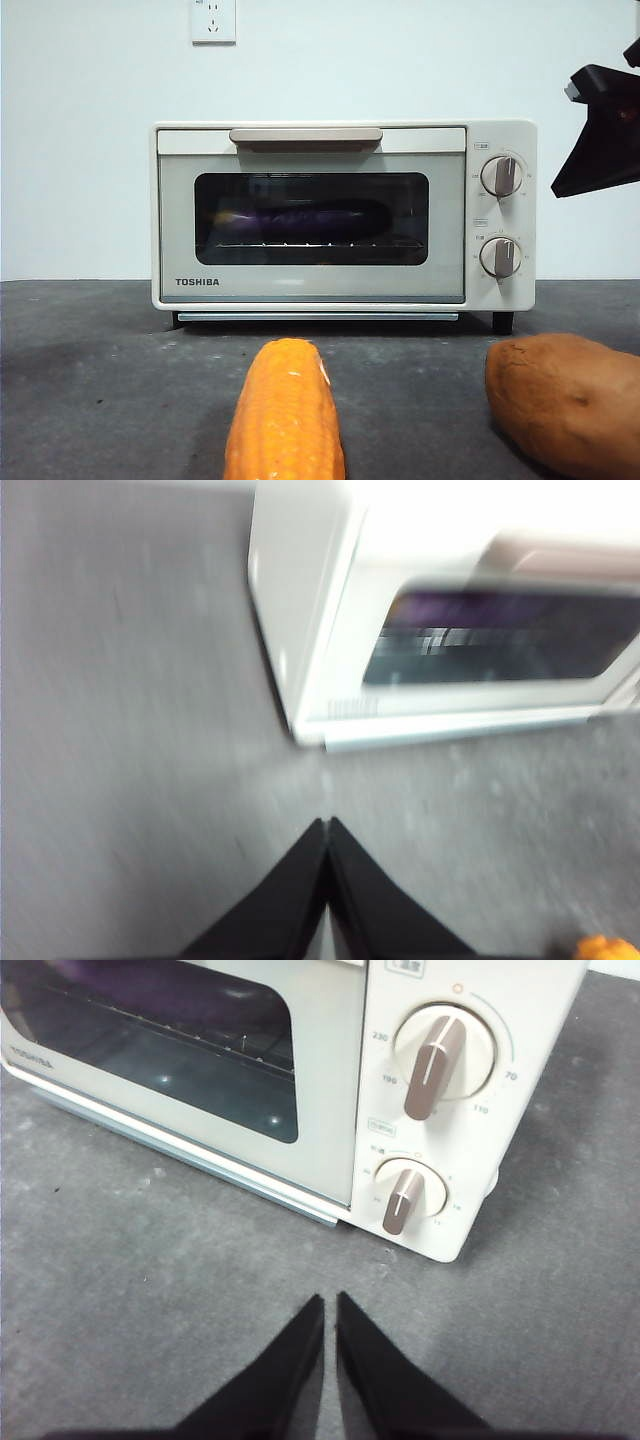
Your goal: Take the eggplant from the table,put the eggplant in the oven
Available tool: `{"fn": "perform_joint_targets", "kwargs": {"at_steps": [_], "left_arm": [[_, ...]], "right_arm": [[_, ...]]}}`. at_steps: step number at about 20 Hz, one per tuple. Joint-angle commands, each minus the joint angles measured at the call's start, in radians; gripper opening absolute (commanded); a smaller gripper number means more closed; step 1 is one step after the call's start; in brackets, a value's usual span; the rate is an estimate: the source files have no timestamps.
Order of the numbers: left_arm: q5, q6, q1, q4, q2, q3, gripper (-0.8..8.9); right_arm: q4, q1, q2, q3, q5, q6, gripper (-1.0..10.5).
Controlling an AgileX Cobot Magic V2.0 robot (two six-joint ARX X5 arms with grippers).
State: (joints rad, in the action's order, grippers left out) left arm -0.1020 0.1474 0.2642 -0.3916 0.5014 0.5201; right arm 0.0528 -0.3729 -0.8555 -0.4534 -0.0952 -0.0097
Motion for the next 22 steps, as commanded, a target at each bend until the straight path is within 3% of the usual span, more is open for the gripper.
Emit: {"fn": "perform_joint_targets", "kwargs": {"at_steps": [1, 5, 9, 17, 22], "left_arm": [[0.006, -0.148, -0.015, 0.024, -0.138, -0.007, 0.06], [0.058, -0.19, -0.079, 0.067, -0.353, -0.09, 0.06], [0.058, -0.217, -0.138, 0.184, -0.502, -0.28, 0.06], [0.057, -0.214, -0.146, 0.196, -0.499, -0.488, 0.06], [0.058, -0.214, -0.146, 0.235, -0.499, -0.516, 0.06]], "right_arm": [[-0.012, -0.004, -0.005, -0.006, -0.002, 0.01, 0.1], [-0.013, -0.004, -0.005, -0.006, -0.002, 0.01, 0.1], [-0.013, -0.004, -0.005, -0.006, -0.002, 0.01, 0.1], [-0.026, -0.004, -0.005, -0.006, -0.002, 0.01, 0.1], [-0.031, -0.004, -0.005, -0.006, -0.002, 0.01, 0.1]]}}
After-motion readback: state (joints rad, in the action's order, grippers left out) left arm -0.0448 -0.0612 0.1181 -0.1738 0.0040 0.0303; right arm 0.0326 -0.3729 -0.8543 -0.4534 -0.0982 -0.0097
